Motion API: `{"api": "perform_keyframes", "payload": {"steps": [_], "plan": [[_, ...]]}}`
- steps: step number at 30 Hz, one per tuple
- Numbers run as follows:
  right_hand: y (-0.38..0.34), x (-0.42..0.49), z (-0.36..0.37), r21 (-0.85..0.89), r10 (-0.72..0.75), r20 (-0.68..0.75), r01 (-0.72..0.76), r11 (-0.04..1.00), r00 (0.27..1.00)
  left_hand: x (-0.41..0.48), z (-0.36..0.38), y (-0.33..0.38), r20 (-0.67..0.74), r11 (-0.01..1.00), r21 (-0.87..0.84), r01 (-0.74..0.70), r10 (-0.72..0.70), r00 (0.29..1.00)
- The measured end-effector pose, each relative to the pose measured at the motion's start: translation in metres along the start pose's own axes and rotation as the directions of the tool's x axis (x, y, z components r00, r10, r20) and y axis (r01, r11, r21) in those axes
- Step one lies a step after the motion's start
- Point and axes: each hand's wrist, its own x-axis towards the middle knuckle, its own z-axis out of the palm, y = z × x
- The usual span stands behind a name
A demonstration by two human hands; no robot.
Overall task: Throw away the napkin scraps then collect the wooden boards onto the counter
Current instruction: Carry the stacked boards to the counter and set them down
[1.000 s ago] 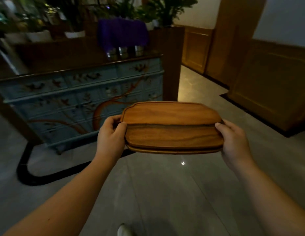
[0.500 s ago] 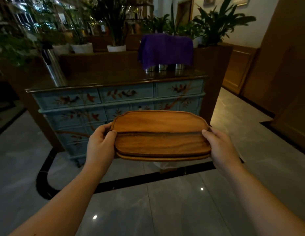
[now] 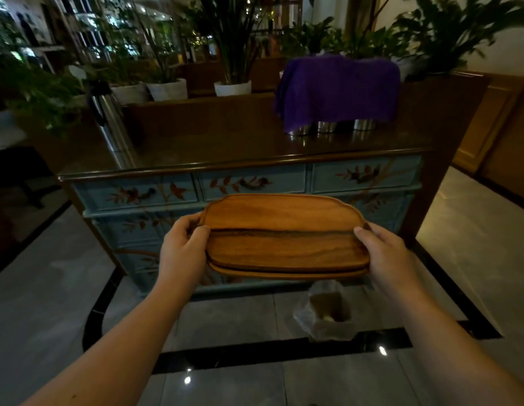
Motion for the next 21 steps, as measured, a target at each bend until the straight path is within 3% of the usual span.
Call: {"api": "perform_keyframes", "payload": {"steps": [14,21], "plan": [[-0.013,0.295,0.099,-0.099,0.011,0.206,0.010,0.995,0.978,0.245,0.076,-0.010,-0.196,0.996,0.021,0.084,-0.078,0.977],[-0.004,0.385,0.174,-0.147,-0.009,0.241,0.045,0.988,0.970,0.361,0.064,-0.036,-0.170,0.994,0.045,0.103,-0.094,0.981]]}}
